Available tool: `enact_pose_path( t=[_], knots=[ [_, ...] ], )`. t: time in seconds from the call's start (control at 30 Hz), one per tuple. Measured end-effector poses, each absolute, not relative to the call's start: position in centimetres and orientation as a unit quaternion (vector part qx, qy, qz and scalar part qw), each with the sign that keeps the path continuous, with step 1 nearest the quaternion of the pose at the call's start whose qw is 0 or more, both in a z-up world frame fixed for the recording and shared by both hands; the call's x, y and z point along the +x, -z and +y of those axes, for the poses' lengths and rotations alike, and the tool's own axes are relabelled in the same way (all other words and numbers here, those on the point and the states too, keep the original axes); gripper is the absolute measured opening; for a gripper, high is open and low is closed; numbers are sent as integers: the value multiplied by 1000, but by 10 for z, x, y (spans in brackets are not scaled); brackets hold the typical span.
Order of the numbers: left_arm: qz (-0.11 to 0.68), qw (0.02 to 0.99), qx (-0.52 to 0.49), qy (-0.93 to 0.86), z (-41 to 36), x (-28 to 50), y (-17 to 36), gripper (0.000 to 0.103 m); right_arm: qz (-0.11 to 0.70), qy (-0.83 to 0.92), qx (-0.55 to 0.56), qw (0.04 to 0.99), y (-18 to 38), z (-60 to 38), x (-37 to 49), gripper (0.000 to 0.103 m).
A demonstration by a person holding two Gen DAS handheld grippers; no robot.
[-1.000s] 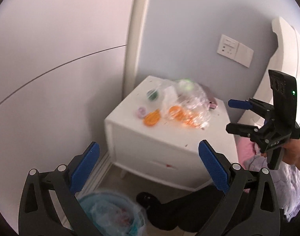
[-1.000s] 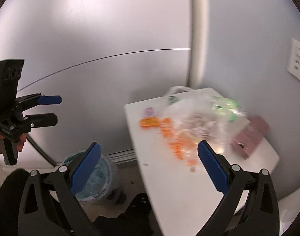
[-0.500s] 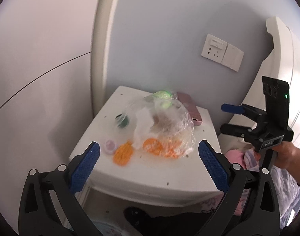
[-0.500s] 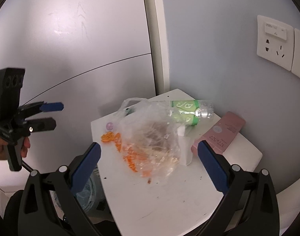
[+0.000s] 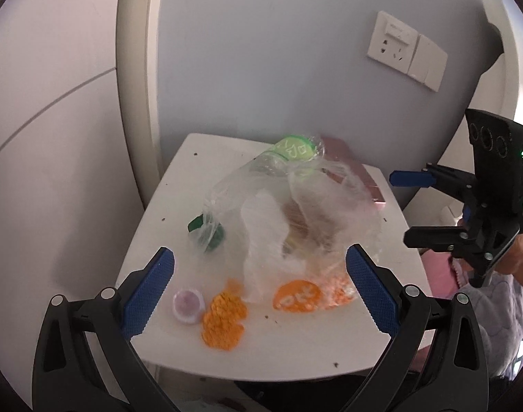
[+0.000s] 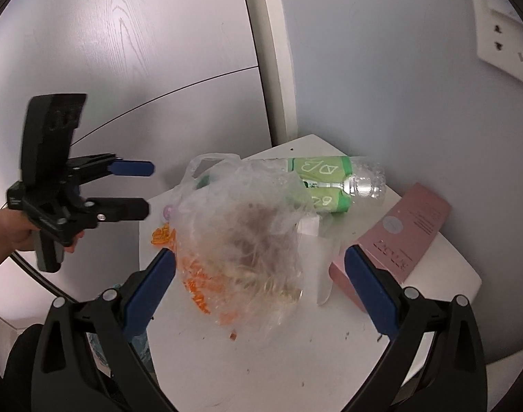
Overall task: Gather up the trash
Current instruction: 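Move the right tool back to the crumpled clear bag on the nightstand, then close the right gripper on the crumpled clear plastic bag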
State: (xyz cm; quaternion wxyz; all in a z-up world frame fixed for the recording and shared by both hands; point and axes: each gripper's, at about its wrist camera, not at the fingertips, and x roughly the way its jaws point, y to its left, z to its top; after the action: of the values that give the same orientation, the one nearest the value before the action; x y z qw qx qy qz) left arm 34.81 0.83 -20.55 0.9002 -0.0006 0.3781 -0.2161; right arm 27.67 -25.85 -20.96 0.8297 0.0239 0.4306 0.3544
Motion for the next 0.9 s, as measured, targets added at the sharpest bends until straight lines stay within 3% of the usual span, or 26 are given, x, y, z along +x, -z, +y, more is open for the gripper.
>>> enact_pose_path(
  t=[0.37, 0.4, 0.43, 0.5, 0.57, 0.73, 0.9],
  knots=[
    [393, 886, -33, 244, 15, 375, 230, 96, 447, -370, 37, 814, 228, -247, 291, 95],
    [393, 885, -35, 245, 15, 376, 232, 92, 448, -371, 38, 813, 229, -245, 291, 90],
    [394, 885, -34, 244, 14, 376, 232, 85, 449, -373, 39, 811, 230, -244, 291, 74],
    [395, 887, -31, 238, 14, 376, 233, 71, 452, -372, 42, 810, 231, -242, 290, 60],
    [399, 886, -30, 235, 13, 377, 234, 65, 459, -374, 47, 805, 233, -240, 291, 55],
    [399, 888, -15, 230, 8, 376, 234, 39, 461, -373, 49, 804, 233, -236, 290, 26],
    [389, 891, -12, 234, 6, 372, 227, 20, 458, -363, 52, 810, 230, -237, 292, 11]
  ],
)
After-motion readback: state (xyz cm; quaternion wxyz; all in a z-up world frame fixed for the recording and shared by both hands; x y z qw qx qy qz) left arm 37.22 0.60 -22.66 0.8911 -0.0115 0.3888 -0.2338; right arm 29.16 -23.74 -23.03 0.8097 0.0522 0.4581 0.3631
